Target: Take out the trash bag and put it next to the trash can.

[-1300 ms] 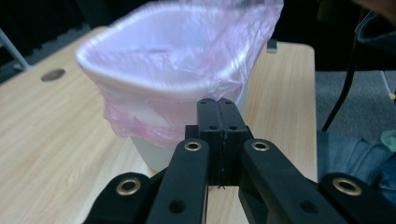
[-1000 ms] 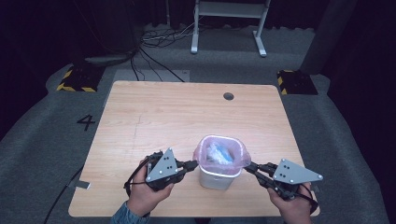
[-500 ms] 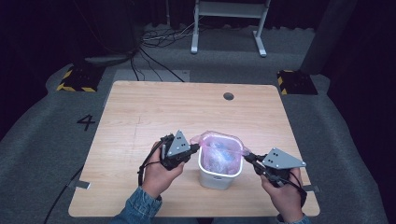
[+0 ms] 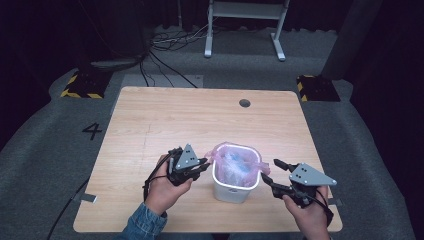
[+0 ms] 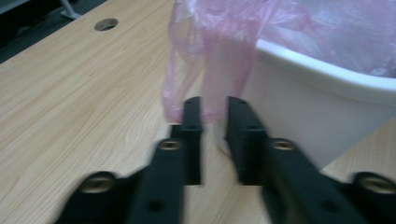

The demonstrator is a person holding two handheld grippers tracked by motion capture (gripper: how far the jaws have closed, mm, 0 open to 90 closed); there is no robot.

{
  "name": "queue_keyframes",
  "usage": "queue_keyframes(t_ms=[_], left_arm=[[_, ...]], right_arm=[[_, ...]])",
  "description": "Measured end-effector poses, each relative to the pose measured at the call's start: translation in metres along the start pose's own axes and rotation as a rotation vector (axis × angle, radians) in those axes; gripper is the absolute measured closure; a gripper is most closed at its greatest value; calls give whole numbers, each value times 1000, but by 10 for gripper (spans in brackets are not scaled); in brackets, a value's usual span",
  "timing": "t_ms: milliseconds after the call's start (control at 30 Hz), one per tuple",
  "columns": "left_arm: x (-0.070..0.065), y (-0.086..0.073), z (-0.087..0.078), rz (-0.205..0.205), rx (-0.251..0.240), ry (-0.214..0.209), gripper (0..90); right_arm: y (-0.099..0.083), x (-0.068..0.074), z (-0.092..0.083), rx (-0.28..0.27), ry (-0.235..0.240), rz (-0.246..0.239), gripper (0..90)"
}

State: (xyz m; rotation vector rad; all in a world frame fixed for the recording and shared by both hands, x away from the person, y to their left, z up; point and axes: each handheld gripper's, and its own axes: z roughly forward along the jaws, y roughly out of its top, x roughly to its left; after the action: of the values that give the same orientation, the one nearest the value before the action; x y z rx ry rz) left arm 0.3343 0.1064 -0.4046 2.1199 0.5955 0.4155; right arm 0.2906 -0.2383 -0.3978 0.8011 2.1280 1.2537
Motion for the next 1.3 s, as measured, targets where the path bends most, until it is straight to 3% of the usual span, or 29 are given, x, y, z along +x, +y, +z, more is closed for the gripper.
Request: queue_keyframes(t_ms=[33,67,200,300,400,433,500,533,567,600,767,833,867,900,1000,1167,1300], left_arm=[[0,-1,0,0,-2,18,735],[0,-1,0,1,-9,43,632],[2,-1,8,12,-12,87,391],[1,5,20,55,5,106,372],[3,12,28,97,28,117,443],[3,14,30,98,29,109,550],[5,19,31,101,32,85,696],[5,19,31,101,32,85,784],[6,22,28,90,22,81,847],[7,24,26,85,10,82,881],[4,30,15,106,-46,116,898],[0,33,4,124,-96,147,898],[0,33,4,124,-96,147,898],[-2,33,-4,128,-132,162,898],[-7,30,-16,143,-159,172,898],[-12,22,-25,148,-142,157,898],[-12,12,-24,126,-82,128,898]], right_arm=[[0,0,0,0,0,0,358],[-1,0,-1,4,-6,-2,334],[-11,-2,10,54,-11,0,302],[-14,1,20,96,-29,-16,310],[-13,2,30,96,-54,-54,421],[-10,-3,33,81,-51,-38,571],[-7,-9,35,76,-41,-20,673],[-7,-9,35,76,-41,-20,673],[-4,-12,35,68,-40,-16,772],[-2,-12,35,56,-47,-18,802],[10,-10,29,2,-81,-39,865],[19,-7,22,-48,-106,-67,871],[19,-7,22,-48,-106,-67,871],[23,-5,16,-91,-109,-85,872],[25,0,6,-138,-97,-96,875],[21,5,-6,-171,-61,-85,874],[11,8,-14,-139,-37,-76,877]])
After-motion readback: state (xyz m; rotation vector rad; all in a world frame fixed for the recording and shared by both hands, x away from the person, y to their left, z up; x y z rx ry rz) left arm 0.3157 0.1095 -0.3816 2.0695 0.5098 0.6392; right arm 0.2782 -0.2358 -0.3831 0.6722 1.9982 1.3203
